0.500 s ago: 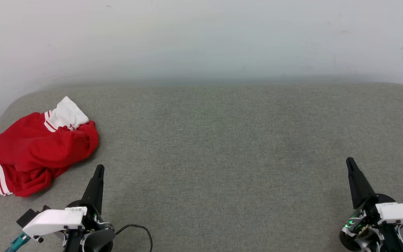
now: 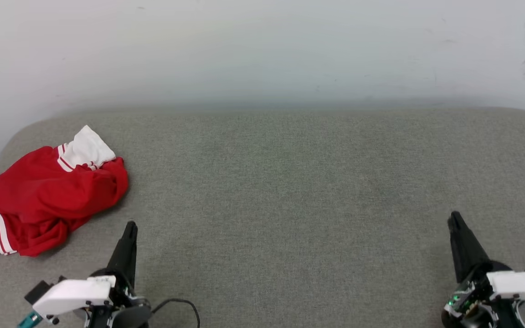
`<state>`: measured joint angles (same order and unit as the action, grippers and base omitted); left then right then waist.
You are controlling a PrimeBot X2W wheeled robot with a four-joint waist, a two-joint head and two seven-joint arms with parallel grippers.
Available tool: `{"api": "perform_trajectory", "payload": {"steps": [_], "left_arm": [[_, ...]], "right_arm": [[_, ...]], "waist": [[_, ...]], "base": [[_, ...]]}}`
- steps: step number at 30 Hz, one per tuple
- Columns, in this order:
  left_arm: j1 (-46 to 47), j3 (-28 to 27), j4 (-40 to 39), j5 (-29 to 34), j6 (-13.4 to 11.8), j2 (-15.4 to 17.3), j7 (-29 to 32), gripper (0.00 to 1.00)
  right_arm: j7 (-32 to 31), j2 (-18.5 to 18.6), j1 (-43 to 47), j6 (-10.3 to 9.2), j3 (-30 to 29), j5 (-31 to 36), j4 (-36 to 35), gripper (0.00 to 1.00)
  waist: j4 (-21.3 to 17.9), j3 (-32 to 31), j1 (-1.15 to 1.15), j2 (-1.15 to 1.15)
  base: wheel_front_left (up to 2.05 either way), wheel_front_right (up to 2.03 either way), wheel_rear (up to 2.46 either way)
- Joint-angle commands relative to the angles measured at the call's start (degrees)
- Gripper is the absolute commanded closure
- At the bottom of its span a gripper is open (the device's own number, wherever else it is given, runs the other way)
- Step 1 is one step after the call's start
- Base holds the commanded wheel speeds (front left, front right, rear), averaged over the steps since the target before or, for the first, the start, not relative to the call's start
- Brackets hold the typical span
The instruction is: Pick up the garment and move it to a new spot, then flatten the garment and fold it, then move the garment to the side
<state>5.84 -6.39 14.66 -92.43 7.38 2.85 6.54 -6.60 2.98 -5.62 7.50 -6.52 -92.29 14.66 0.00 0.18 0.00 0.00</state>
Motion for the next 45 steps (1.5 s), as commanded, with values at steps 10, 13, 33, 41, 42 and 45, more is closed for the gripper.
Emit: {"api": "perform_trajectory", "payload": {"steps": [10, 13, 33, 41, 42, 45], "left_arm": [[-1.25, 0.01, 0.00, 3.62, -0.02, -0.10, -2.49, 0.00], [-1.18, -0.39, -0.65, 6.50, -0.18, -0.09, -3.32, 0.00], [-2.08, 1.77, -7.46, 30.04, -5.45, -0.04, -8.20, 0.00], [-2.51, 2.95, -8.72, 38.42, -6.92, -0.03, -9.90, 0.00], [-2.55, 3.07, -8.81, 39.41, -7.04, -0.02, -10.08, 0.00], [-2.74, 3.34, -8.98, 42.45, -7.43, -0.02, -10.64, 0.00]], "right_arm": [[2.43, -0.03, 1.84, -0.01, -0.33, 4.07, -0.02, 0.00], [3.27, -0.03, 2.02, -0.01, -0.82, 7.27, -0.96, 0.00], [8.18, -0.05, 3.97, -0.01, 1.31, 34.58, -10.04, 0.00], [9.87, -0.06, 5.06, -0.01, 2.83, 44.04, -10.95, 0.00], [10.06, -0.05, 5.14, -0.01, 2.97, 45.00, -10.96, 0.00], [10.65, -0.06, 5.42, -0.01, 3.32, 47.63, -11.00, 0.00]], "waist": [[0.00, 0.05, 0.00, 0.00], [-0.01, 0.07, 0.00, 0.00], [0.06, 0.12, 0.00, 0.00], [0.15, 0.11, 0.00, 0.00], [0.16, 0.11, 0.00, 0.00], [0.17, 0.09, 0.00, 0.00]], "base": [[0.00, 0.00, 0.00], [0.00, 0.00, 0.00], [0.00, 0.00, 0.00], [0.00, 0.00, 0.00], [0.00, 0.00, 0.00], [0.00, 0.00, 0.00]]}}
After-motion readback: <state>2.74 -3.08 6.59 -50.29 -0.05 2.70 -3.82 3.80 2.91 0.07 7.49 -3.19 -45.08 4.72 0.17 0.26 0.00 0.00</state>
